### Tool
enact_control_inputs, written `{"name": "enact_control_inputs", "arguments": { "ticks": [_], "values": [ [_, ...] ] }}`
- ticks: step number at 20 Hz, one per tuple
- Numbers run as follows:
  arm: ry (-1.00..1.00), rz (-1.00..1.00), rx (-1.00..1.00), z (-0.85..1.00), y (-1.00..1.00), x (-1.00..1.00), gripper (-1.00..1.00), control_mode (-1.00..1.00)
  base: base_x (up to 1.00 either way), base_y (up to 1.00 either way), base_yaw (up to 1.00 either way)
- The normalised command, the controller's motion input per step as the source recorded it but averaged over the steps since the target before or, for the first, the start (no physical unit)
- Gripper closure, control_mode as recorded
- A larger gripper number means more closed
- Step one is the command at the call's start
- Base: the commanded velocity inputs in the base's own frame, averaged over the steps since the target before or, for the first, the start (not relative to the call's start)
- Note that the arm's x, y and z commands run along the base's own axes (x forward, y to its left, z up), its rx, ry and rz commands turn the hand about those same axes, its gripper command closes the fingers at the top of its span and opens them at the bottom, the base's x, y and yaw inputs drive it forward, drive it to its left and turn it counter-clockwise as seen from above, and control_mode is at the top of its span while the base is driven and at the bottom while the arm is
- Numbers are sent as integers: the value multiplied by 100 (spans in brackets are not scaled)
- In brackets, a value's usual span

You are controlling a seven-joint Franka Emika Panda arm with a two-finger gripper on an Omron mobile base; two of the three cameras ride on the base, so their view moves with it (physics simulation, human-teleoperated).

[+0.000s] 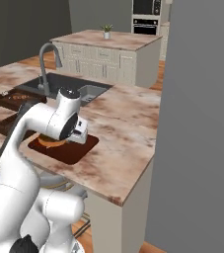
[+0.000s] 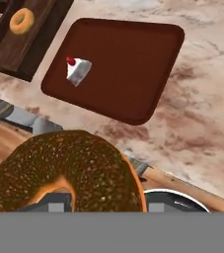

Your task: Take the cake and donut from the fridge and place them on the empty tray on the dining counter.

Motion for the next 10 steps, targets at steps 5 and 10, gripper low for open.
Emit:
{"name": "enact_control_inputs", "arguments": {
  "ticks": [5,10],
  "values": [
    [0,0,-3,-61,9,62,100,-100,0,0,0],
    [0,-2,-4,-48,26,73,100,-100,0,0,0]
  ]
}}
